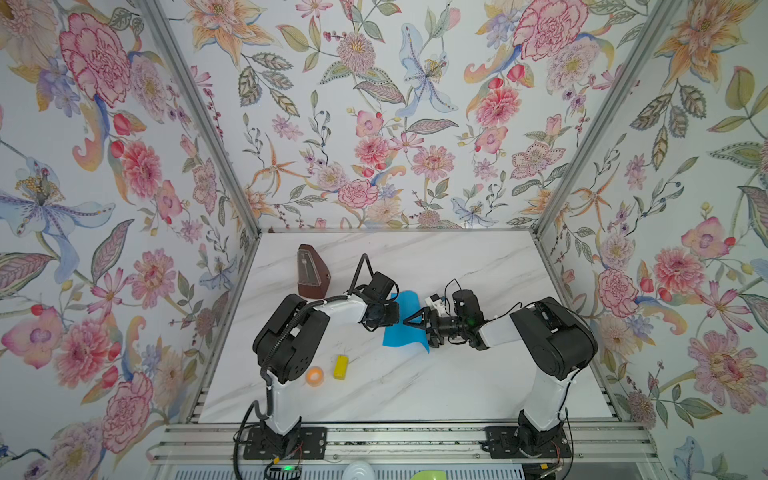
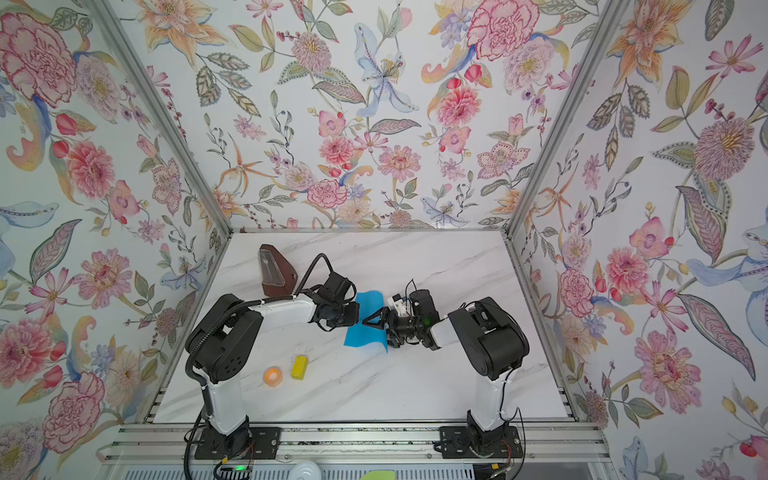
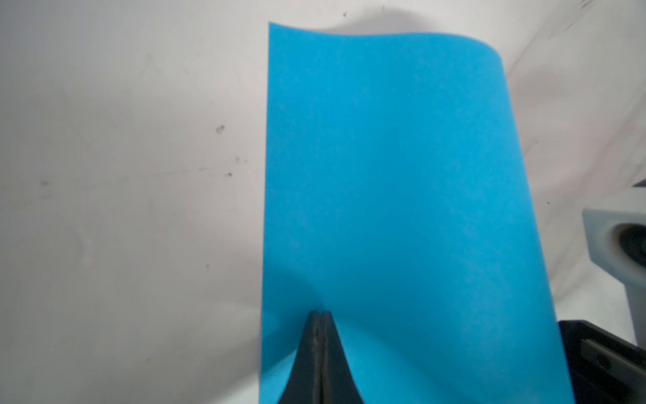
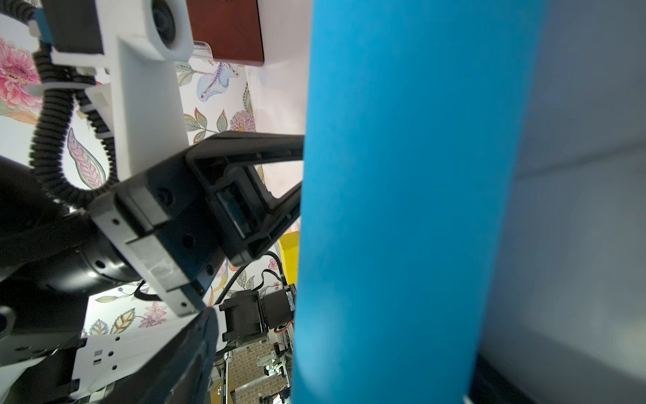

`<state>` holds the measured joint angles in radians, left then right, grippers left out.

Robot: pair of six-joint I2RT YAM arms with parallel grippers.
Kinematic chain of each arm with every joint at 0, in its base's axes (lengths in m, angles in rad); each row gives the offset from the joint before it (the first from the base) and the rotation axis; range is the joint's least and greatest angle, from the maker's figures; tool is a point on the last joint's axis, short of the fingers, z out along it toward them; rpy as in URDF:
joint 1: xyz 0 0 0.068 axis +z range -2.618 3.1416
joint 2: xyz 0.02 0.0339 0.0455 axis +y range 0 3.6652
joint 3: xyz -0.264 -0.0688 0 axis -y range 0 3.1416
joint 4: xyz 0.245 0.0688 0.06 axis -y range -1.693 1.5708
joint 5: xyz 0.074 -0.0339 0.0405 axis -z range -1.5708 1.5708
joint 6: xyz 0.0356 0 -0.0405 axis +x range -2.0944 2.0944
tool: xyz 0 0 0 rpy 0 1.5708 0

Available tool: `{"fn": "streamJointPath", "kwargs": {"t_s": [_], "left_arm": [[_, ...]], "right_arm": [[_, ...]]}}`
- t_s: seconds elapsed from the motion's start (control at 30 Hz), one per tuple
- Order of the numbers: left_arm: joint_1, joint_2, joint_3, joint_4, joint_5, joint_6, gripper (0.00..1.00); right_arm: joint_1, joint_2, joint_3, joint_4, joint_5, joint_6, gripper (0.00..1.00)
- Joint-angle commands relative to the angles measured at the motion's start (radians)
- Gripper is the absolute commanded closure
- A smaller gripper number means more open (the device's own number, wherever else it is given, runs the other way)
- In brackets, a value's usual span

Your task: Fold a paper plane with a square sheet of paper (fold left side to right side)

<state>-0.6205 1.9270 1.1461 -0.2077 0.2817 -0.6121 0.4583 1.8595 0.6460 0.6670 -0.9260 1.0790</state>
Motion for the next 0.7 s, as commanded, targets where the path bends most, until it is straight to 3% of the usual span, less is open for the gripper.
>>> {"fn": "streamJointPath", "kwargs": {"t_s": [0.0, 0.27, 0.53, 0.67], "left_arm": [[0.015, 0.053, -0.013, -0.065, -0.03, -0.012, 1.0], [0.021, 0.044, -0.017, -0.075, -0.033, -0.008, 1.0], [0.025, 0.041, -0.02, -0.079, -0.035, -0.003, 1.0], [0.024, 0.044, -0.018, -0.082, -0.031, -0.003, 1.0]], "right_arm": [[-0.024, -0.003, -0.043, -0.07, 0.069, 0.015, 0.11], [-0.105, -0.012, -0.088, 0.034, 0.039, 0.096, 0.14], [-0.173, -0.001, -0.075, -0.107, 0.071, -0.018, 0.2], [-0.199, 0.033, -0.059, -0.08, 0.043, -0.02, 0.24]]}}
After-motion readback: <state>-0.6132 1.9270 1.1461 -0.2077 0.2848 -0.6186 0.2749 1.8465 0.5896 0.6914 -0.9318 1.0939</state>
